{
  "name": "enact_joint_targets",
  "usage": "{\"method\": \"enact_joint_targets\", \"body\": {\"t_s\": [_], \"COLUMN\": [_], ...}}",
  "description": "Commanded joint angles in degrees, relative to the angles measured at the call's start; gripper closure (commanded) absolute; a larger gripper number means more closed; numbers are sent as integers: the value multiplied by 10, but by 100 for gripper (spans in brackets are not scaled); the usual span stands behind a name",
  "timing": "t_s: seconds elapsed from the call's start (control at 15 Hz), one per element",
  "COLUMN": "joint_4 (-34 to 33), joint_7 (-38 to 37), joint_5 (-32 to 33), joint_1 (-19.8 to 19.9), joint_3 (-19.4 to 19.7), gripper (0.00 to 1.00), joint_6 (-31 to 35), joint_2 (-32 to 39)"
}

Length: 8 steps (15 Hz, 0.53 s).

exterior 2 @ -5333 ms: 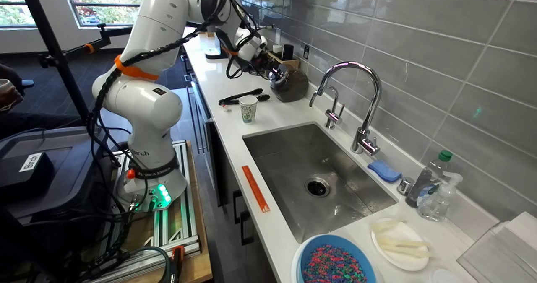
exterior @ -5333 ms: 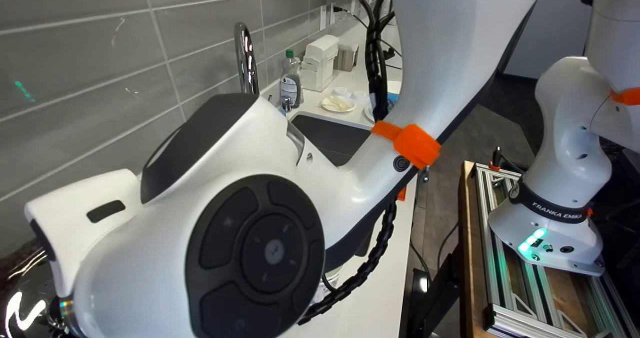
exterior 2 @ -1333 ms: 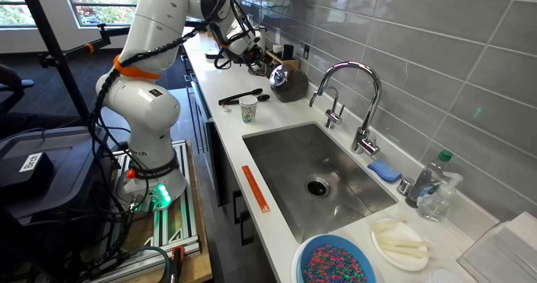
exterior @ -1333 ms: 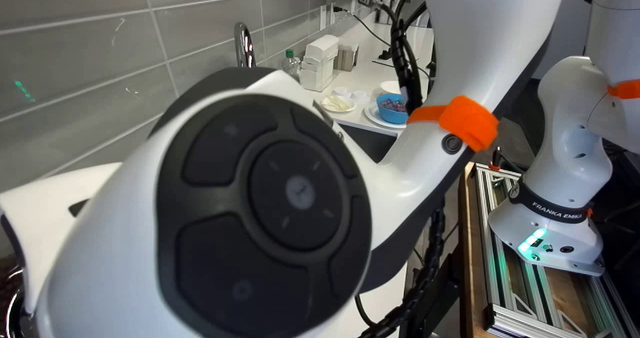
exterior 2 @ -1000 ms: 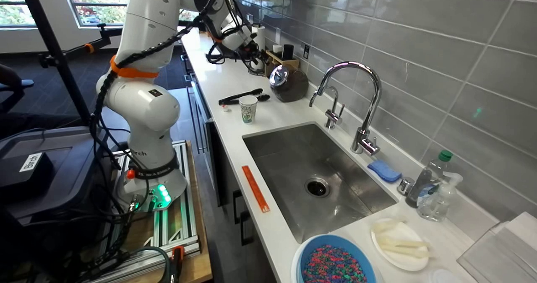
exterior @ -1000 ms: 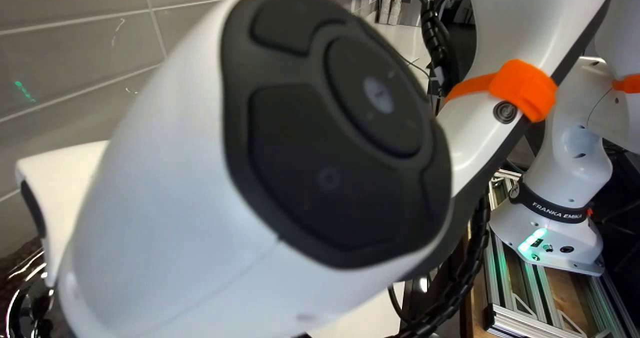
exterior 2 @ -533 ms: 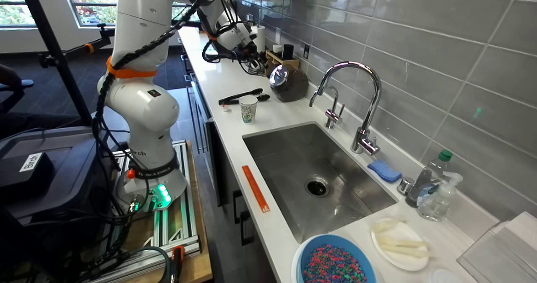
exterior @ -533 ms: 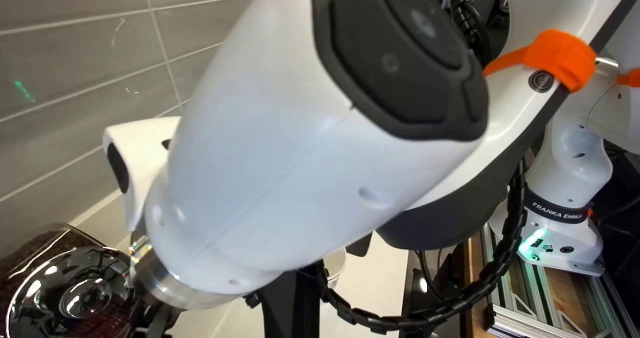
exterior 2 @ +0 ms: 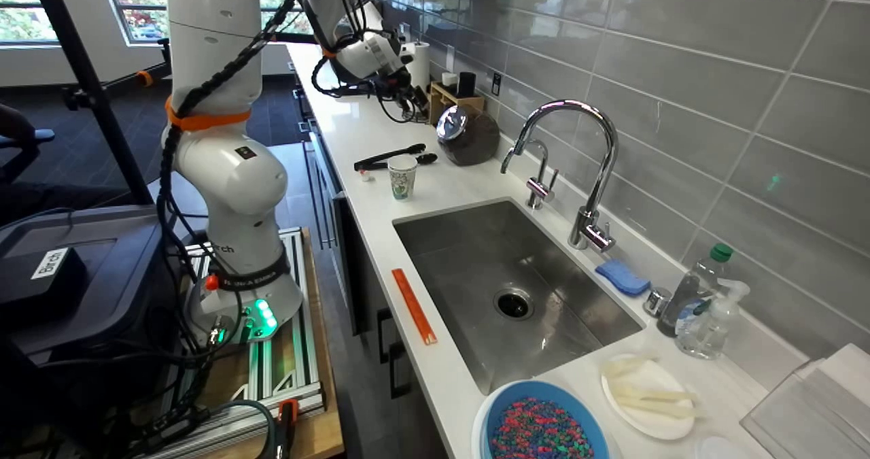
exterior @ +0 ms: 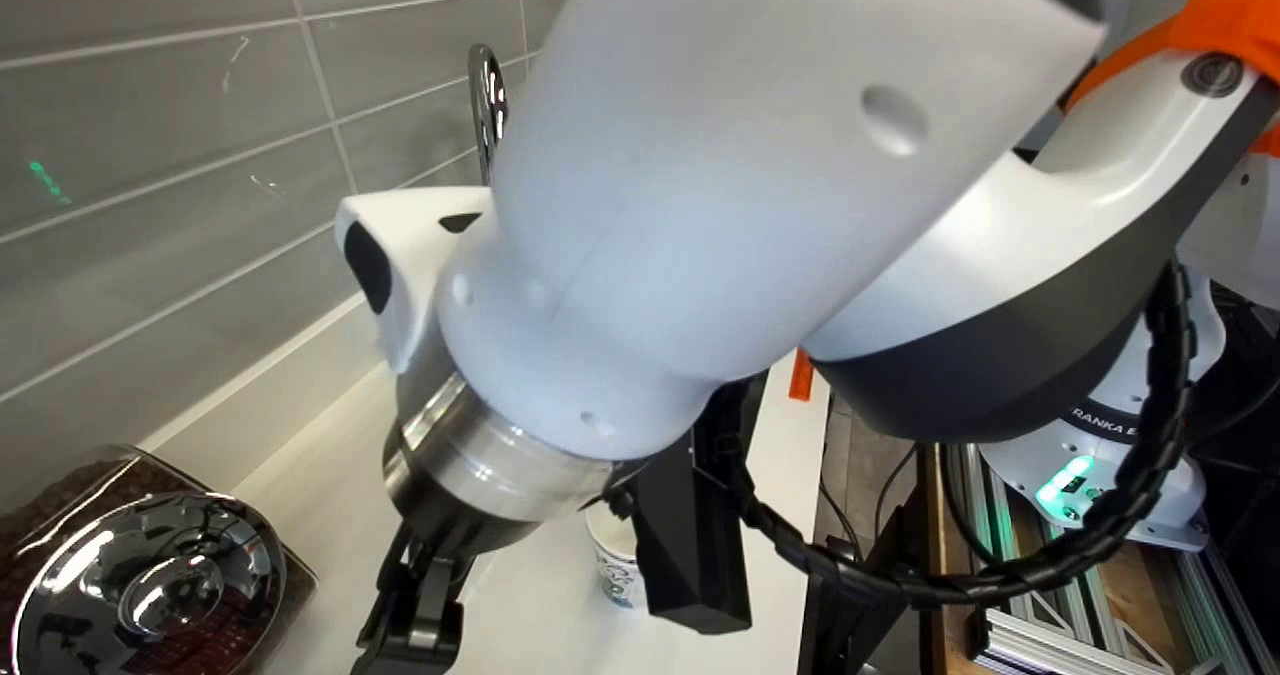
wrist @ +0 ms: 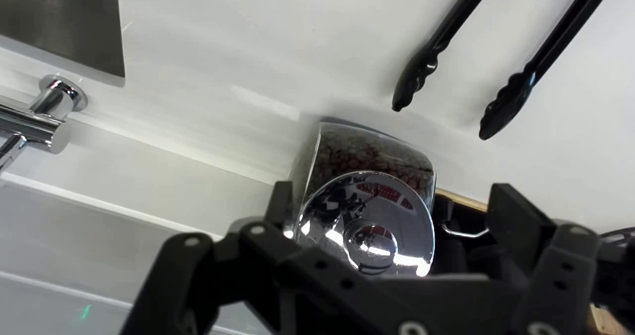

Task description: Put the silver lid on the glass container.

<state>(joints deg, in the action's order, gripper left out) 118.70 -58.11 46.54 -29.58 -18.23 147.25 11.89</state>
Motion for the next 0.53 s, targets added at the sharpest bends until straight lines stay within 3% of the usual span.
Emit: {"method": "enact_joint_targets", "body": {"t_s": [0.0, 0.47], "joint_4": [69, 121], "joint_7": [72, 261], "joint_5": [-86, -262], "joint_1": [27, 31], "joint_3": [-17, -35], "gripper": [0, 0], "joint_6": [26, -8], "joint_2": [-60, -124]}}
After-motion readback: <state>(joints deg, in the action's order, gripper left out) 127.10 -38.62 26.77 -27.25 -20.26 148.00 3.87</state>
